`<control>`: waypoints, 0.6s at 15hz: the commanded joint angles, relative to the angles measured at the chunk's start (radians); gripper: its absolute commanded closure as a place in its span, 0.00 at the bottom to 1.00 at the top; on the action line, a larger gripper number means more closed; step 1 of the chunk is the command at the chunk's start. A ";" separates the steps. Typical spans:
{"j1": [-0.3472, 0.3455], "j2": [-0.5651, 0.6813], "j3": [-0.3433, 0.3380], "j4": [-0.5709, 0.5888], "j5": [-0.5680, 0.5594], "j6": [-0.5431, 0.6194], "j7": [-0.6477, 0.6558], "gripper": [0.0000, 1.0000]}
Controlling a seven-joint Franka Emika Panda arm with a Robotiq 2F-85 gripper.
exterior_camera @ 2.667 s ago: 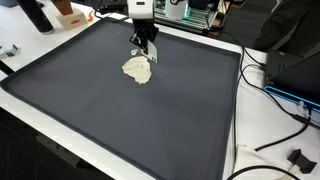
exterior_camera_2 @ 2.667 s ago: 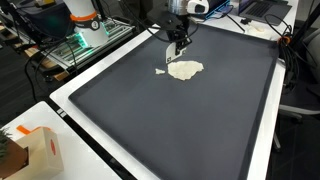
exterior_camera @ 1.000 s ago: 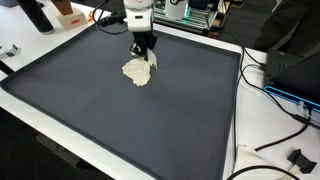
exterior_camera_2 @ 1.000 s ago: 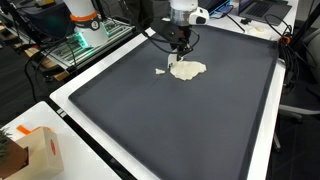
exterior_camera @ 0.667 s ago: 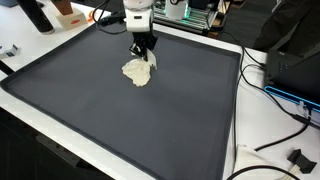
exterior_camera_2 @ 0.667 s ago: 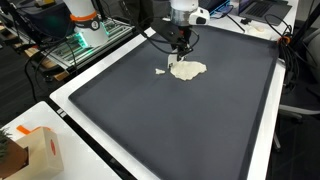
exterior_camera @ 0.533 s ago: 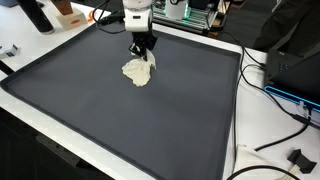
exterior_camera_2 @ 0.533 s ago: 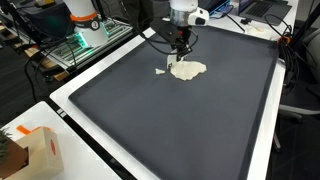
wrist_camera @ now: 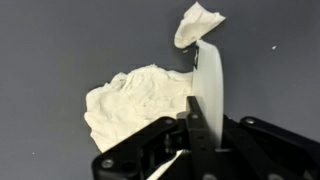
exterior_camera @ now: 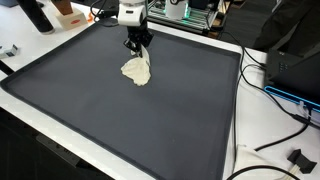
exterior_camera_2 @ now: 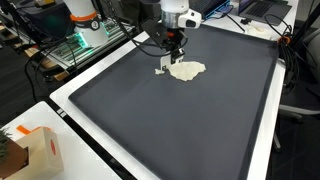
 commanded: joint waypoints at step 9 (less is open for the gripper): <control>-0.039 0.101 0.060 0.029 0.073 0.041 -0.186 0.99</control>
